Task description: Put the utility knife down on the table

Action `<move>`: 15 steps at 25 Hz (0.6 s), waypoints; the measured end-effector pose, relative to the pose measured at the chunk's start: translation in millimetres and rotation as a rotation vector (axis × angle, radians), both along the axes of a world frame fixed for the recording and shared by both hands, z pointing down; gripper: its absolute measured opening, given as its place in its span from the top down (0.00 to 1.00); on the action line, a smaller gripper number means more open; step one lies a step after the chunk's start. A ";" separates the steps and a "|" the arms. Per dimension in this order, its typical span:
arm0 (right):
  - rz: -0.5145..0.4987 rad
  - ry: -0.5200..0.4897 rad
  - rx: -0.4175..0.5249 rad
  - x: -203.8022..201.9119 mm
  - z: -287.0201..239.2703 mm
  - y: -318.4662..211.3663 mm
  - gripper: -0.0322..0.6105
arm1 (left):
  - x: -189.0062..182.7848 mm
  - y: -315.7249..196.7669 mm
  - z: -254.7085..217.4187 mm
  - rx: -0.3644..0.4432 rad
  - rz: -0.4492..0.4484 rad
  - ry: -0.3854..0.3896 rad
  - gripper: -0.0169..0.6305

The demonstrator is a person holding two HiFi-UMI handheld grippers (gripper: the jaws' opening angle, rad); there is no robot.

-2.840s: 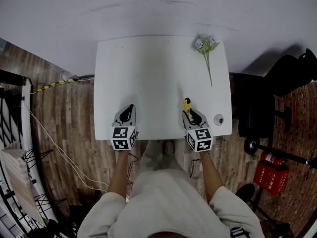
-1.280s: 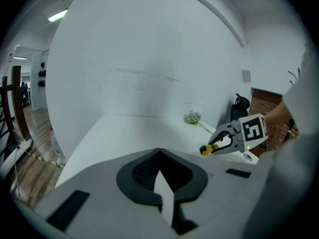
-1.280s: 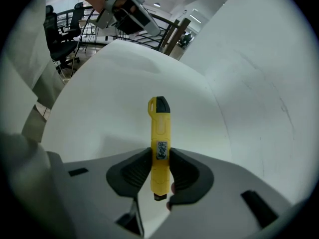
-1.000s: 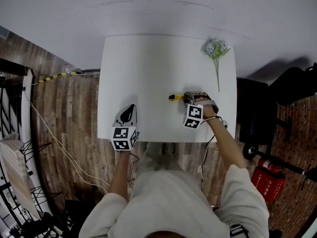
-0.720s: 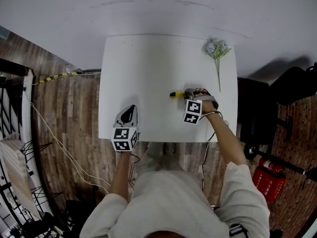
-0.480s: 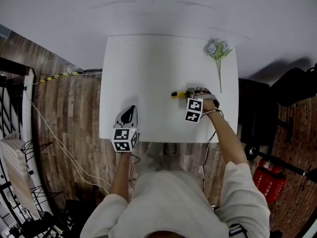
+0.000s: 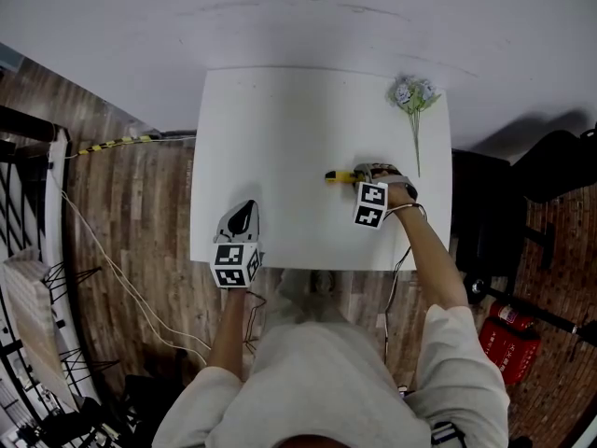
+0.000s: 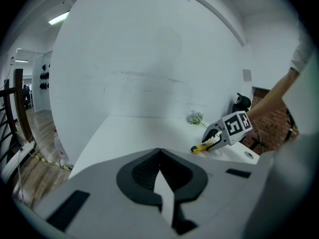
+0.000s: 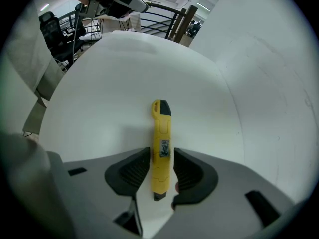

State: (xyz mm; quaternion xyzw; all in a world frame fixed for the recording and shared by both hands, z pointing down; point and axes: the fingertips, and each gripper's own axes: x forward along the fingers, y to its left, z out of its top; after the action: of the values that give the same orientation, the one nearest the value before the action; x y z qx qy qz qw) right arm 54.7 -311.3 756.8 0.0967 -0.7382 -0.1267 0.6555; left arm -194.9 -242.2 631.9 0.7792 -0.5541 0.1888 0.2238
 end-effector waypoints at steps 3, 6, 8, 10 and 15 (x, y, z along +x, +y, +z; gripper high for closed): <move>0.005 -0.007 0.015 1.6 -0.1 -1.1 0.72 | 2.2 0.3 0.5 0.000 0.002 -0.003 0.96; 0.025 -0.028 0.023 1.7 -2.5 1.3 0.72 | 4.3 0.8 -2.5 0.005 0.006 -0.001 0.96; 0.055 -0.049 0.028 4.3 -6.5 3.3 0.73 | 6.2 1.6 -5.4 0.010 0.010 0.000 0.96; 0.083 -0.069 0.042 8.5 -11.4 6.2 0.74 | 9.2 3.2 -8.7 0.016 0.016 0.001 0.96; 0.171 -0.173 0.068 8.2 -29.6 19.4 0.83 | 18.3 8.4 -16.8 0.031 0.032 0.000 0.96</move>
State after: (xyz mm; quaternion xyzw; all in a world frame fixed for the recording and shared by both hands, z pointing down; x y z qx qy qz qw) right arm 62.9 -291.9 727.2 0.1920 -0.7764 -0.0865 0.5940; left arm -176.5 -233.9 615.2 0.7915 -0.5442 0.1837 0.2089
